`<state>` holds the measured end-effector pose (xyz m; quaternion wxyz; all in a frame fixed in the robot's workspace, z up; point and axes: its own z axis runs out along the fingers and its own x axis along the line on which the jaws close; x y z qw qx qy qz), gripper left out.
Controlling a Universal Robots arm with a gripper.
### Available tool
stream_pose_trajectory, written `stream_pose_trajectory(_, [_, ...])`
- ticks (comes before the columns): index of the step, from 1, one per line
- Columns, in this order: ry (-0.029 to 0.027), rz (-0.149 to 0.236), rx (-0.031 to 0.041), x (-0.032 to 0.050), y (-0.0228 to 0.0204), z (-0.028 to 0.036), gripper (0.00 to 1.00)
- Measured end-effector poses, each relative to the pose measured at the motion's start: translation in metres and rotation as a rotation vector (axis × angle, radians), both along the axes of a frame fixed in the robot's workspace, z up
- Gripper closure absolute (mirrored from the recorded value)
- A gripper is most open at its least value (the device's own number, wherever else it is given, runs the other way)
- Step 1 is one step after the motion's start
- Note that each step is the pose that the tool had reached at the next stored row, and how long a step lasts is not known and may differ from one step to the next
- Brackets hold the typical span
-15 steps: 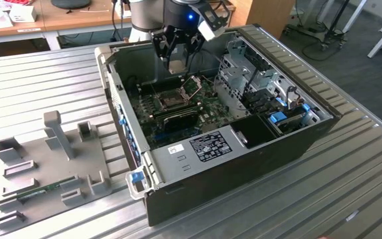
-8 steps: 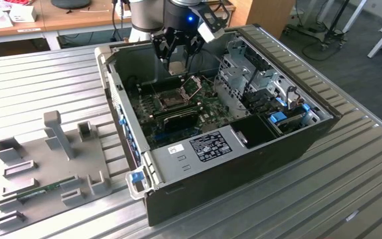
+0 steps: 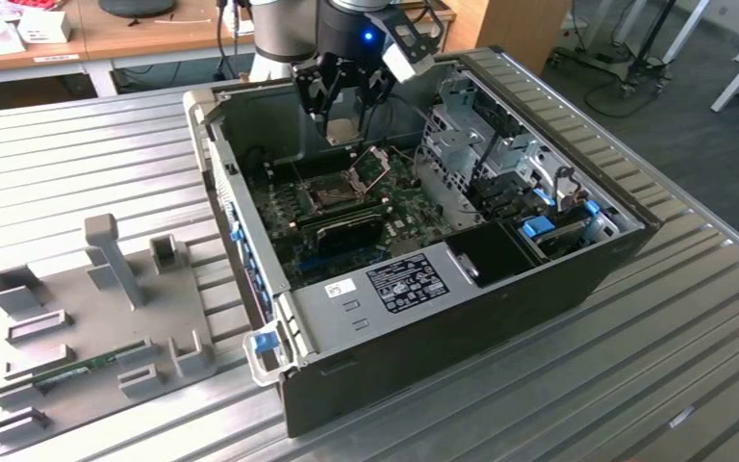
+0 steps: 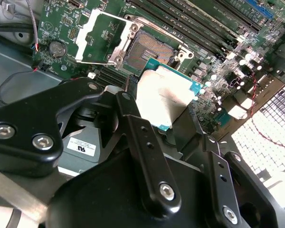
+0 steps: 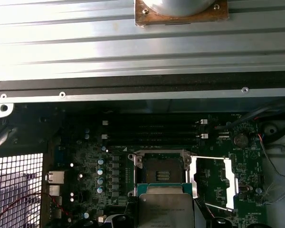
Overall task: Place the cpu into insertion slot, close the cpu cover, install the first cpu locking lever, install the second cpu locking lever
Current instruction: 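Place the cpu into insertion slot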
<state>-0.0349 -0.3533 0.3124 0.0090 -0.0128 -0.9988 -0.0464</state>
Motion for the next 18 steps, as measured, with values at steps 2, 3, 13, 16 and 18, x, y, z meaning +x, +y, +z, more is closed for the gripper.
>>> stream_pose_trajectory(2, [0.0000, 0.000, 0.0000, 0.0000, 0.0000, 0.0000, 0.45])
stream_pose_trajectory(3, [0.0000, -0.003, 0.0000, 0.0000, 0.0000, -0.0001, 0.45])
stream_pose_trajectory(13, [0.0000, -0.149, 0.0000, 0.0000, 0.0000, -0.0022, 0.45])
stream_pose_trajectory(16, [0.0000, -0.202, 0.0001, 0.0000, 0.0000, -0.0030, 0.45])
stream_pose_trajectory(18, [-0.0001, -0.238, 0.0001, 0.0000, 0.0000, -0.0036, 0.45])
